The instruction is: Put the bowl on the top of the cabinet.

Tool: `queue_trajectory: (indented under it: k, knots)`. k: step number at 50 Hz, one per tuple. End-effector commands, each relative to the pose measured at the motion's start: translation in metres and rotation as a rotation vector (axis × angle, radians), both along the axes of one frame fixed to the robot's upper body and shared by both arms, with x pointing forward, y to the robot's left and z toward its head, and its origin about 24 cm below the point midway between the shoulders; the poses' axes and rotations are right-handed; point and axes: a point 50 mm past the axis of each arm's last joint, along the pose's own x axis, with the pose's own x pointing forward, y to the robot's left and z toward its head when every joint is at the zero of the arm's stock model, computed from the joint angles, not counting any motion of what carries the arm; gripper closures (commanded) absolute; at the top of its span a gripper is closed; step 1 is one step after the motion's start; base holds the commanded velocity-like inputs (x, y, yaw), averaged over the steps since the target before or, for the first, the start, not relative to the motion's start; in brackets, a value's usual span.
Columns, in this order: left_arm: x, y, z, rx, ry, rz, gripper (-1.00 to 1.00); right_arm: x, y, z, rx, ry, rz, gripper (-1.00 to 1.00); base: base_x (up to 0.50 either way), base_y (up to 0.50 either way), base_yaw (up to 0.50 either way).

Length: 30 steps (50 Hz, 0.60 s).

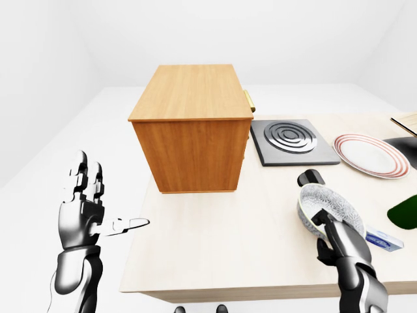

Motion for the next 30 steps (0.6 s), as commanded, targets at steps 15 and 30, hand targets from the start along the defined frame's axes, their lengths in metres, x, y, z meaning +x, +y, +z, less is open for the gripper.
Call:
queue_trajectory:
  k: [15, 30]
  knots:
    - [0.002, 0.002, 0.005, -0.003, -0.027, 0.017, -1.00, -0.006, 0.031, 0.156, -0.071, -0.344, 0.273, 1.00, 0.00, 0.00, 0.00]
    - [0.001, 0.000, 0.000, 0.001, 0.000, 0.003, -1.00, 0.094, 0.021, 0.241, -0.175, -0.401, 0.317, 1.00, 0.00, 0.00, 0.00]
